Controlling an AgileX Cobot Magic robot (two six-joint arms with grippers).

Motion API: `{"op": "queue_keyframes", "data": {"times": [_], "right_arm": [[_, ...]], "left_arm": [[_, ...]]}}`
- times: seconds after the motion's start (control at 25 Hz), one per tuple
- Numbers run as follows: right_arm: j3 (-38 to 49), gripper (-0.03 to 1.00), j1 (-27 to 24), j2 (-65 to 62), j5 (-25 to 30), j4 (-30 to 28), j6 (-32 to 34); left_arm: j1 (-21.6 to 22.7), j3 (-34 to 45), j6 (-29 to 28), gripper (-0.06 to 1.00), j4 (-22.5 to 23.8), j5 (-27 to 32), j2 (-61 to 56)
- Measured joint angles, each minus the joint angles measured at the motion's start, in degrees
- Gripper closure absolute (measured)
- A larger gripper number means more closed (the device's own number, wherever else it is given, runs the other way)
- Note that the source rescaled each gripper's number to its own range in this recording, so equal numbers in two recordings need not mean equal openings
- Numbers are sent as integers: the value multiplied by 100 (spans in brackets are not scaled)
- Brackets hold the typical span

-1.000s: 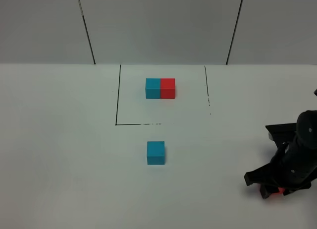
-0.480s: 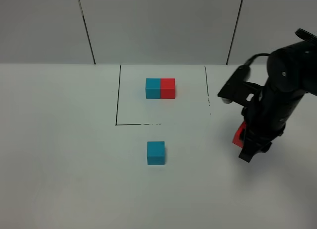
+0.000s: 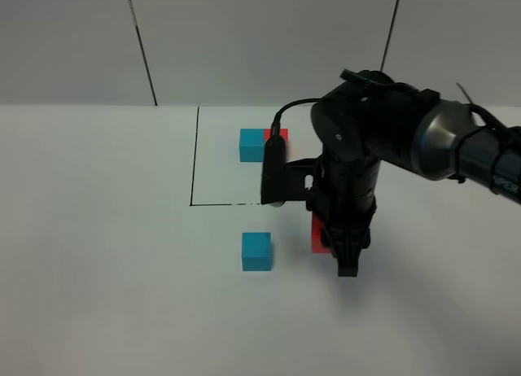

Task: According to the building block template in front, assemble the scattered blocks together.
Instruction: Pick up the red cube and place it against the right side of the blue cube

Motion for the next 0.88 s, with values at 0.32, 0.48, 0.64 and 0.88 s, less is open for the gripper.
{"op": "queue_keyframes", "data": {"times": [0.32,0.48,0.64,0.88], "right_arm": [[-623,95,79,884,36,77,-484],[-1079,95,50,1288,99,105,-626],[-1381,95,-49,1625,99,167,-657],[-1417,95,-203,1848,110,306,-701]], "left_arm": [[0,0,0,25,0,0,0],[0,0,0,25,0,0,0],[0,0,0,25,0,0,0],[0,0,0,25,0,0,0]]}}
